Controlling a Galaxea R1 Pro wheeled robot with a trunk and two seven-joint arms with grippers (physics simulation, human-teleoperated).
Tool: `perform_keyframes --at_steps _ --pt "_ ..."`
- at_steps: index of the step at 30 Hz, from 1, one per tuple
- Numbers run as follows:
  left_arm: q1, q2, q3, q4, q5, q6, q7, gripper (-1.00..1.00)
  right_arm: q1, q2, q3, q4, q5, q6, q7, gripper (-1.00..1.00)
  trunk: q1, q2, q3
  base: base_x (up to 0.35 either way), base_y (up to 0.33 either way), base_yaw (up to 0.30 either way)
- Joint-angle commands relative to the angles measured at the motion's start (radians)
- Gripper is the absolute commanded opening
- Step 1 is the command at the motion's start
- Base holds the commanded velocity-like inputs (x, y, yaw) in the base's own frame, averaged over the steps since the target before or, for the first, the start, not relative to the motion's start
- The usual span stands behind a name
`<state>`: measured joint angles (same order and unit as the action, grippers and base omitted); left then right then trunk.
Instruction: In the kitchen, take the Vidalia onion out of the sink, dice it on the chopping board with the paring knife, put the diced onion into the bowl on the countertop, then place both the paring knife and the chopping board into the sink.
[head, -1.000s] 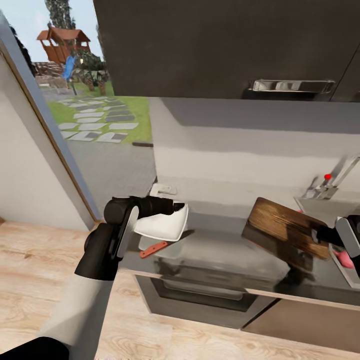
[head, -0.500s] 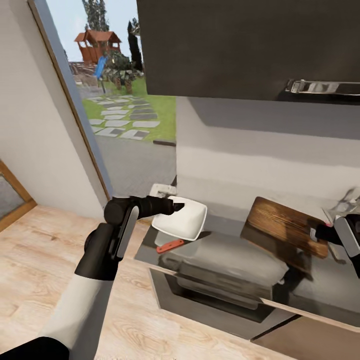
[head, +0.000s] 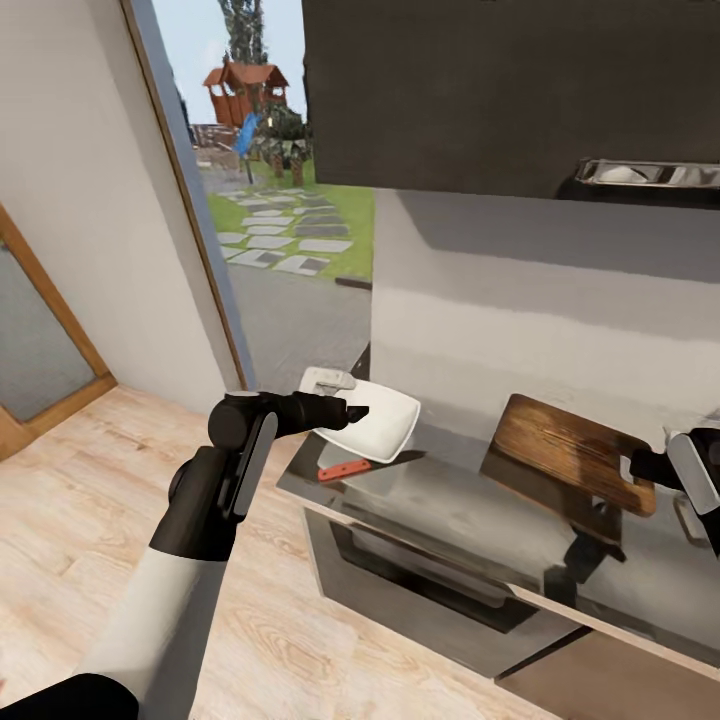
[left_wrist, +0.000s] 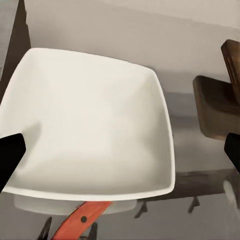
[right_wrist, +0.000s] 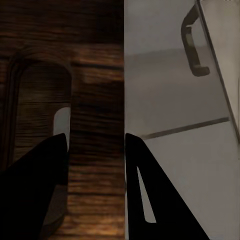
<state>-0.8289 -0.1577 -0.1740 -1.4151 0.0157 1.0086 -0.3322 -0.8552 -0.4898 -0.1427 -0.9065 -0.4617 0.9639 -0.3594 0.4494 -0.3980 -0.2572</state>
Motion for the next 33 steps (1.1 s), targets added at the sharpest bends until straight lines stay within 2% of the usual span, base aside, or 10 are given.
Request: perform_keyframes --at_steps 1,13,18,26,33 --pt "-0.001 0.0 0.0 -0.001 0.001 0.005 -0.001 1.0 -0.001 0.0 0.0 -0.001 -0.011 0.003 -0.009 -1.0 0.001 -0.002 -0.002 -0.019 -0.013 0.014" --pt "-0.001 0.0 0.001 0.0 0.001 0.005 -0.001 1.0 -0.001 -0.003 0.005 -0.006 -0.011 0.004 -0.004 -1.0 0.001 -0.002 -0.002 -0.002 -0.002 0.002" --pt "-0.001 0.0 0.001 0.001 0.001 0.005 -0.001 1.0 -0.001 -0.007 0.005 -0.011 -0.011 0.004 0.026 -1.0 0.001 -0.002 -0.002 0.0 0.0 0.0" --pt "-0.001 0.0 0.0 0.001 0.001 0.005 -0.001 1.0 -0.001 -0.063 0.005 -0.013 -0.009 0.004 0.094 -1.0 0.001 -0.002 -0.002 0.0 0.0 0.0" --pt "-0.001 0.0 0.0 0.001 0.001 0.005 -0.001 1.0 -0.001 -0.067 0.006 -0.012 -0.009 0.004 0.101 -1.0 0.001 -0.002 -0.002 -0.064 -0.123 0.0"
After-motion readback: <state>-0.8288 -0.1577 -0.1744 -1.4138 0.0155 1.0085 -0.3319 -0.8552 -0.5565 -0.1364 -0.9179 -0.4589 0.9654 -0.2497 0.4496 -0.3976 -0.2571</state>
